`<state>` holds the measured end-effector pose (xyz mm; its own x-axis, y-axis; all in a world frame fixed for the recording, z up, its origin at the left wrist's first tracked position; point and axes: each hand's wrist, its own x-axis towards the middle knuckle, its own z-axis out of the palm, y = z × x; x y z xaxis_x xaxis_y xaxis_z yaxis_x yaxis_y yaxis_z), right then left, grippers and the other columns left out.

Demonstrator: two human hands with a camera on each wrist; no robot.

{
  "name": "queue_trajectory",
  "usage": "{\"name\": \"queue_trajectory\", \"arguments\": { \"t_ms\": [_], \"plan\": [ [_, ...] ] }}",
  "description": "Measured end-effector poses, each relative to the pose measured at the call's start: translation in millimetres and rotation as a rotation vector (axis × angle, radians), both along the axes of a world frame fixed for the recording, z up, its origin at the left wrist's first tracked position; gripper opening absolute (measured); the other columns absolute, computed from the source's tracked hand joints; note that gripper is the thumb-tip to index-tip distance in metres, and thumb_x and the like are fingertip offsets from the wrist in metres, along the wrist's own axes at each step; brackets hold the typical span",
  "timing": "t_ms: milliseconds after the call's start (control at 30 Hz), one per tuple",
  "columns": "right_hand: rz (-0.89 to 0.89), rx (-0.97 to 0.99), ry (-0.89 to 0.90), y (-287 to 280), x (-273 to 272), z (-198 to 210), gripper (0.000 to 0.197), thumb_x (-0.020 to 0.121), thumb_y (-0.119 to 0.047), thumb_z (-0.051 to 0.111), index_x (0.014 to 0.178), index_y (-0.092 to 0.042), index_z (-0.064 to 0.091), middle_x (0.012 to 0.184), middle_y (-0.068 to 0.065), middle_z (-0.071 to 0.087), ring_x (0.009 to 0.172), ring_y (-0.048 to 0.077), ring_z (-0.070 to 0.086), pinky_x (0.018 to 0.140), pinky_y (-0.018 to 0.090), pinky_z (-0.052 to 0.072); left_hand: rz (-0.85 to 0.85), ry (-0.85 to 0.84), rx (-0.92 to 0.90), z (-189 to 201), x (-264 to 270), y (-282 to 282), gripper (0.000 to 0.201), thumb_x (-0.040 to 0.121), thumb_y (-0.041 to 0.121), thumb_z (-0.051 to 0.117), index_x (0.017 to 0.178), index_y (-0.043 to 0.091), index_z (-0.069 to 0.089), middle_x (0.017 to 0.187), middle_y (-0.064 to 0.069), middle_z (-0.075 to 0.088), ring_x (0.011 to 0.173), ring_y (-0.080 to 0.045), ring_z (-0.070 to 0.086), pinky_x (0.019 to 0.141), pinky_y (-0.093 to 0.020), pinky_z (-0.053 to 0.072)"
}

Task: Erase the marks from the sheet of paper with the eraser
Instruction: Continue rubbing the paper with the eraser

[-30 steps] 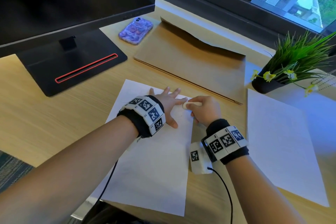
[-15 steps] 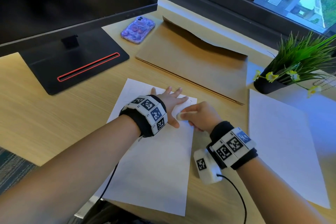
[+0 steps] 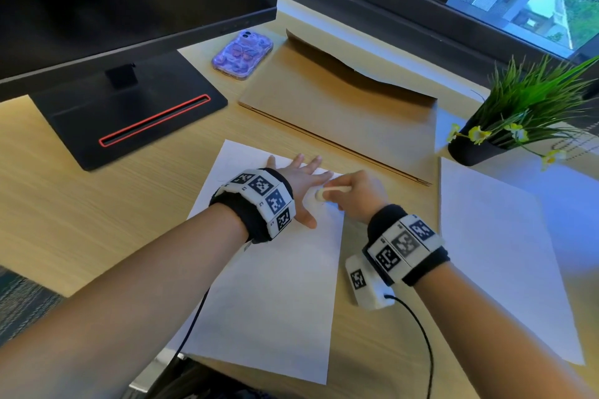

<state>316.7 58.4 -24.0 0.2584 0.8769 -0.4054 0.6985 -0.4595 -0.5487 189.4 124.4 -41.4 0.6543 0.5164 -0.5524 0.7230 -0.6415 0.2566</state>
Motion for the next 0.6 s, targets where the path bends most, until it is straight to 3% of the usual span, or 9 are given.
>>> {"name": "queue_trajectory", "arguments": {
  "t_ms": [67,100,200,267,367,433,600],
  "plan": [
    [-0.06,0.051,0.006,2.2,0.0,-1.5,0.028,0.087,-0.028,0.064,0.114,-0.02,0.067,0.116,0.007,0.064,0.1,0.02,0.061,0.088,0.031,0.049,0.006,-0.013,-0.002,0.4,0.0,-0.4,0.108,0.074,0.053,0.07,0.148,0.039,-0.008,0.156,0.006,-0.021,0.144,-0.024,-0.017,0.109,-0.067,0.0],
    [-0.069,0.049,0.019,-0.4,-1.7,-3.3,0.028,0.088,-0.029,0.064,0.114,-0.02,0.067,0.115,0.006,0.065,0.1,0.02,0.06,0.087,0.031,0.048,0.005,-0.01,-0.004,0.2,-0.2,0.0,0.108,0.074,0.053,0.07,0.148,0.038,-0.008,0.156,0.006,-0.022,0.144,-0.024,-0.017,0.109,-0.067,0.0],
    [0.017,-0.038,0.049,-10.4,-8.9,-6.3,0.023,0.088,-0.032,0.064,0.108,-0.022,0.069,0.086,-0.002,0.064,0.073,0.008,0.057,0.063,0.017,0.043,-0.015,0.017,-0.002,-0.1,-1.1,1.6,0.109,0.075,0.055,0.069,0.149,0.034,-0.009,0.156,0.005,-0.023,0.144,-0.026,-0.017,0.109,-0.068,0.0],
    [0.002,-0.053,0.054,-6.8,-9.0,-4.2,0.023,0.086,-0.032,0.066,0.106,-0.021,0.069,0.081,-0.004,0.061,0.068,0.006,0.054,0.058,0.015,0.039,-0.015,0.009,0.001,-0.3,-1.5,1.3,0.109,0.075,0.055,0.069,0.149,0.035,-0.008,0.156,0.005,-0.023,0.144,-0.025,-0.017,0.109,-0.068,0.0],
    [-0.091,0.047,0.061,2.7,-3.8,-6.0,0.026,0.084,-0.031,0.068,0.108,-0.021,0.07,0.107,0.004,0.066,0.091,0.016,0.061,0.076,0.025,0.046,0.011,-0.025,0.0,-1.2,-1.5,-0.1,0.107,0.074,0.053,0.071,0.148,0.04,-0.006,0.156,0.007,-0.021,0.144,-0.023,-0.016,0.109,-0.067,-0.001],
    [-0.111,0.058,0.064,-1.4,-5.9,-8.4,0.025,0.085,-0.031,0.067,0.109,-0.021,0.07,0.111,0.005,0.066,0.094,0.016,0.06,0.081,0.027,0.047,0.01,-0.018,-0.001,-1.8,-1.4,0.3,0.108,0.074,0.054,0.07,0.149,0.039,-0.006,0.156,0.007,-0.021,0.144,-0.023,-0.017,0.11,-0.066,-0.002],
    [-0.007,-0.038,0.055,-13.7,-3.5,-9.1,0.028,0.086,-0.037,0.065,0.109,-0.022,0.069,0.085,-0.006,0.063,0.072,0.005,0.055,0.06,0.016,0.04,-0.017,0.019,0.002,-2.0,-1.1,2.3,0.109,0.075,0.055,0.069,0.149,0.035,-0.009,0.155,0.005,-0.024,0.144,-0.025,-0.018,0.109,-0.067,-0.001]
  ]
}}
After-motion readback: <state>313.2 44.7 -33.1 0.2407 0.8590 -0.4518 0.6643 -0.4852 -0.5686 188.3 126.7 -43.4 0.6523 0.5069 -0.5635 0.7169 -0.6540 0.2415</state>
